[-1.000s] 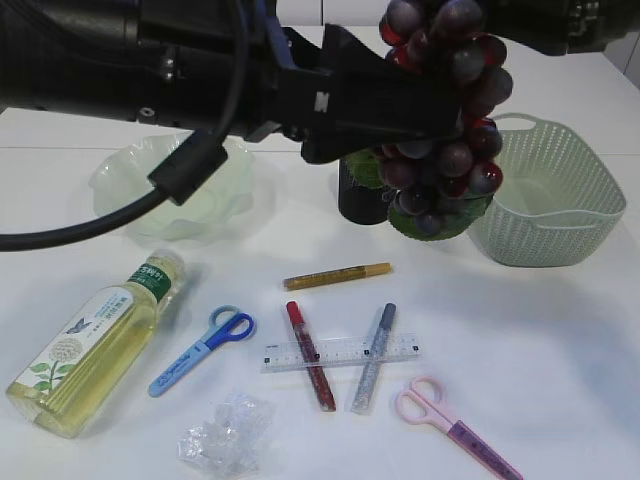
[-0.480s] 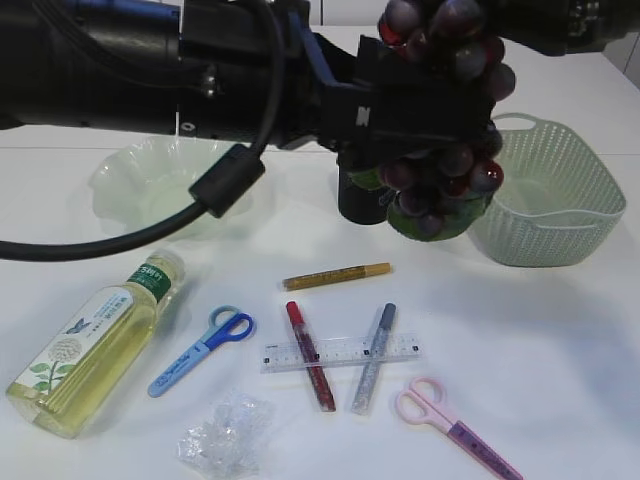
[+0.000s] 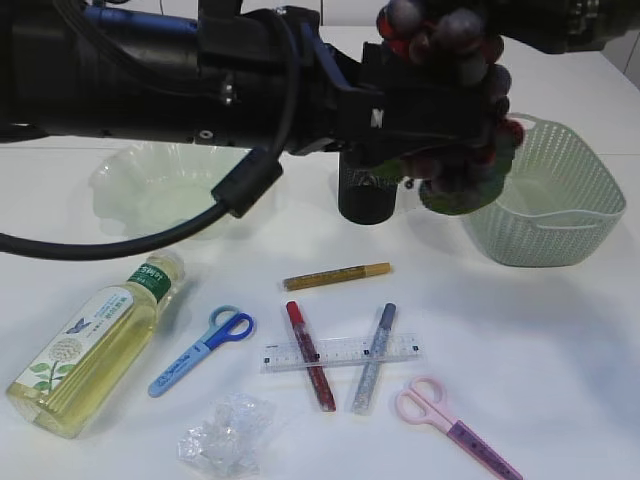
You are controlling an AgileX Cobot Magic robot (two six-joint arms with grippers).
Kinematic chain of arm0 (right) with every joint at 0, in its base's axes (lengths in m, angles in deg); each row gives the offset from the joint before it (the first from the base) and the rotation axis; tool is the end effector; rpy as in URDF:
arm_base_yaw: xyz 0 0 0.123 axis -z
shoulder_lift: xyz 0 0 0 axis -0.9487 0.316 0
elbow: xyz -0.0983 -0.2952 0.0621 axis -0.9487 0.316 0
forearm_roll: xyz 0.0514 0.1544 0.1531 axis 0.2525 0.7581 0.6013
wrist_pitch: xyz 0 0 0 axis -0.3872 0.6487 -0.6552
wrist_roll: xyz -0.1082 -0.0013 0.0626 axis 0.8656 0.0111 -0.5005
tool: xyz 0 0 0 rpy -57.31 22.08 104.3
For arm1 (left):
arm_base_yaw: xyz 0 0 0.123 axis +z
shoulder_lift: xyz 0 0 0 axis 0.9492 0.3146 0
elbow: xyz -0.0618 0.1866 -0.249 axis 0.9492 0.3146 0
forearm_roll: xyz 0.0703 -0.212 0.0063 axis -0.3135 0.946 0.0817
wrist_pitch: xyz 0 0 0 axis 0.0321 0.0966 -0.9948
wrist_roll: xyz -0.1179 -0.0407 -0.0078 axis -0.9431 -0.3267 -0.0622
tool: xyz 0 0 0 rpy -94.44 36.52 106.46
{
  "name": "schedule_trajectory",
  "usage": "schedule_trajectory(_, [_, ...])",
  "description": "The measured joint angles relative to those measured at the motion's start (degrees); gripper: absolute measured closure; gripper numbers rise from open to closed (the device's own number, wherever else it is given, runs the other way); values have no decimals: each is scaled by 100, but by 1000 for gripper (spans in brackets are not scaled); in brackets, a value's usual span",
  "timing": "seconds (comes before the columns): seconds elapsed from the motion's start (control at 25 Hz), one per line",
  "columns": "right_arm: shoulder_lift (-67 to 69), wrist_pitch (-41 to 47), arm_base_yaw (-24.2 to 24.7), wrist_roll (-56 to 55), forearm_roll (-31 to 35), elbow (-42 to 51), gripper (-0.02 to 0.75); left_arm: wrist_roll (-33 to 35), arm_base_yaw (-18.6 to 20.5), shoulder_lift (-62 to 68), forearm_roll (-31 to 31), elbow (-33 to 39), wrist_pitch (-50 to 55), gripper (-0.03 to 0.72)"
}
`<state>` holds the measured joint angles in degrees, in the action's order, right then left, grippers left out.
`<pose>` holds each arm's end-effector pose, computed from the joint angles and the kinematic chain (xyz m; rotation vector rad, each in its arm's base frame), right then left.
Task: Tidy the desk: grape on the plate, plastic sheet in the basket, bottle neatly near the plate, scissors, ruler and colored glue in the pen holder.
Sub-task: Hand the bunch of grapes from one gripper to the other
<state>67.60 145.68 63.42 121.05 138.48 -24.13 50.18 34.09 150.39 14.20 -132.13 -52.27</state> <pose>0.2055 0.1381 0.4141 -0.5130 1.8638 1.3241 0.2402 -0.2774 0.3463 0.8784 1.7378 -1.1621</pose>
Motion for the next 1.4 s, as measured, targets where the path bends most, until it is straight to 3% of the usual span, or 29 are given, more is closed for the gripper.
schedule_trajectory(0.44, [0, 31, 0, 0, 11, 0, 476, 0, 0, 40, 52, 0, 21, 457])
schedule_trajectory(0.96, [0, -50, 0, 0, 47, 0, 470, 0, 0, 49, 61, 0, 68, 482])
schedule_trajectory(1.2, [0, -50, 0, 9, 60, 0, 356, 0, 0, 49, 61, 0, 196, 483])
schedule_trajectory(1.4, [0, -83, 0, 68, 73, 0, 328, 0, 0, 49, 61, 0, 245, 484])
